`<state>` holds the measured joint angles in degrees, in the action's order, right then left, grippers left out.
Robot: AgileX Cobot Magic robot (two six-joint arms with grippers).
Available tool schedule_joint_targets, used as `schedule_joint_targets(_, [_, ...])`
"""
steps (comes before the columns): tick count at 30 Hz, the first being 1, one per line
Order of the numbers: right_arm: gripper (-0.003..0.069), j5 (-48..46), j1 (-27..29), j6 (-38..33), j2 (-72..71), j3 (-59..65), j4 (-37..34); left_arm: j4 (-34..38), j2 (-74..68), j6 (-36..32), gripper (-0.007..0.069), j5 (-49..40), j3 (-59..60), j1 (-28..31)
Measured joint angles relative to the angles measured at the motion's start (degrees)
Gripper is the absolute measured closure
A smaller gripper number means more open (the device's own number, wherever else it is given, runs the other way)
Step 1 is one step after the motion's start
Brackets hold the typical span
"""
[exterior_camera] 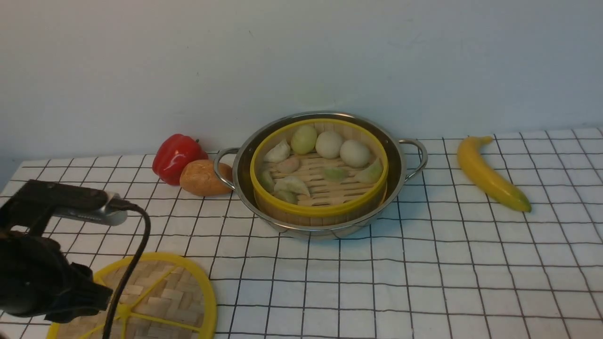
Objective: Place the steamer in the pot on the white tablecloth, and put the lid on the steamer.
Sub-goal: 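Grasp the bamboo steamer lid lying on the table by its centre knob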
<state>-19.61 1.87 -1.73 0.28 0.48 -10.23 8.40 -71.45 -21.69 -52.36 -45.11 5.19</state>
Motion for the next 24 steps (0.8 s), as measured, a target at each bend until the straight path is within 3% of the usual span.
schedule_joint_targets(6, [0.0417,0.0,0.0,0.0,0.0,0.0,0.0,5.71,-12.66,-0.42,0.0316,-2.57,-6.17,0.0])
schedule_joint_targets(11, [0.0417,0.0,0.0,0.0,0.0,0.0,-0.06,6.05,-17.65,-0.48,0.027,-2.81,-7.12,-0.08])
schedule_joint_targets(24, [0.0417,0.0,0.0,0.0,0.0,0.0,-0.11,3.48,-20.52,-0.37,0.0342,0.66,-7.12,-0.08])
